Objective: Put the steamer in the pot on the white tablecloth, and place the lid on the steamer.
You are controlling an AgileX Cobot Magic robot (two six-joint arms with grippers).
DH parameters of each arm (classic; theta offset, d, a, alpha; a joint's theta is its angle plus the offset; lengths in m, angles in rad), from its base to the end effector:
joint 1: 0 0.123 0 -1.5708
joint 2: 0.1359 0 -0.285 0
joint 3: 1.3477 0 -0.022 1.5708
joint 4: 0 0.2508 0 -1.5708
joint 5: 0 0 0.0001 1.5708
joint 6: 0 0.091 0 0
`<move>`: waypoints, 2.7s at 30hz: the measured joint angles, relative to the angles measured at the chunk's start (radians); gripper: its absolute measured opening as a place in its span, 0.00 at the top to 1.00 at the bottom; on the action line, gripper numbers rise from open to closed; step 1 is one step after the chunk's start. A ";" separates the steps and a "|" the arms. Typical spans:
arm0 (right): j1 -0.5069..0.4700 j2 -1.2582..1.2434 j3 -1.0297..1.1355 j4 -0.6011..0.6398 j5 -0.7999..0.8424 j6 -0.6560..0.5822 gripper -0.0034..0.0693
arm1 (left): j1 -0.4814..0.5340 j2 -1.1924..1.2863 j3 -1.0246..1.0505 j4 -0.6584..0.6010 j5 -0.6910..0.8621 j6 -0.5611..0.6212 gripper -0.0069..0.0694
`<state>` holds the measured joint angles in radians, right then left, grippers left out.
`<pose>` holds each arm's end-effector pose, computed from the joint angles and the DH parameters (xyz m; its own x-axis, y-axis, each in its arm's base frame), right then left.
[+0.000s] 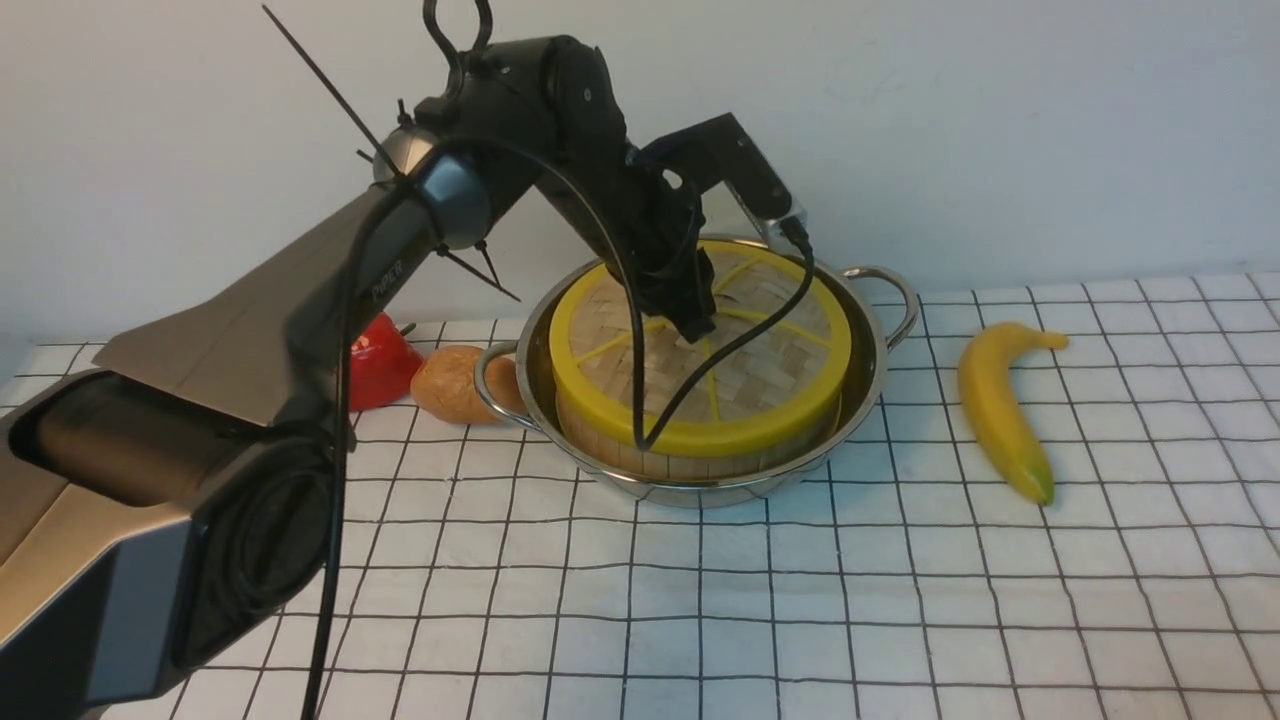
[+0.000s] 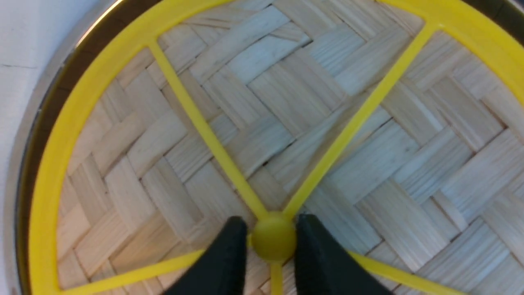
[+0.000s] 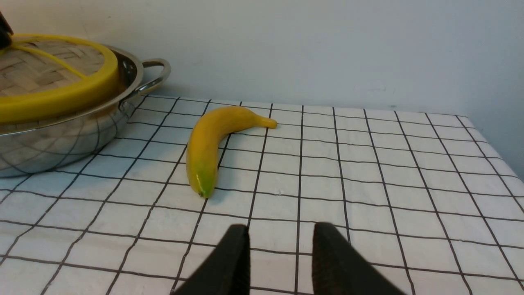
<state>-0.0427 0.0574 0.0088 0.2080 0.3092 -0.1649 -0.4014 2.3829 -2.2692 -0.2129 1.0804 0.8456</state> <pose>0.0580 0.0033 0.1796 -0.2784 0.0453 -0.9594 -0.0084 0.9987 0.0496 0.4752 -0.2201 0.2250 -0.2897 0.8459 -0.4478 0.8949 0.4054 0.1868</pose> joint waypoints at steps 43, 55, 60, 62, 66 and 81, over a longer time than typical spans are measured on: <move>0.000 0.000 0.000 0.000 0.000 0.003 0.62 | 0.006 0.022 -0.009 -0.006 -0.032 -0.112 0.53; 0.000 0.000 0.000 0.000 0.000 0.000 0.62 | 0.013 0.029 -0.050 0.034 -0.021 -0.166 0.14; 0.000 0.000 0.000 0.000 0.000 0.000 0.62 | 0.012 0.054 -0.162 0.100 0.094 -0.234 0.08; 0.000 0.000 0.000 0.000 0.000 0.000 0.62 | 0.012 0.056 -0.186 0.121 0.114 -0.252 0.09; 0.000 0.000 0.000 0.000 0.000 0.000 0.62 | 0.015 0.038 -0.277 0.186 0.131 -0.355 0.17; 0.000 0.000 0.000 0.000 0.000 0.000 0.62 | 0.046 -0.201 -0.293 0.199 0.134 -0.638 0.68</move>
<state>-0.0427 0.0574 0.0088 0.2080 0.3092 -0.1651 -0.3552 2.1822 -2.5626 -0.0135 1.2145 0.2075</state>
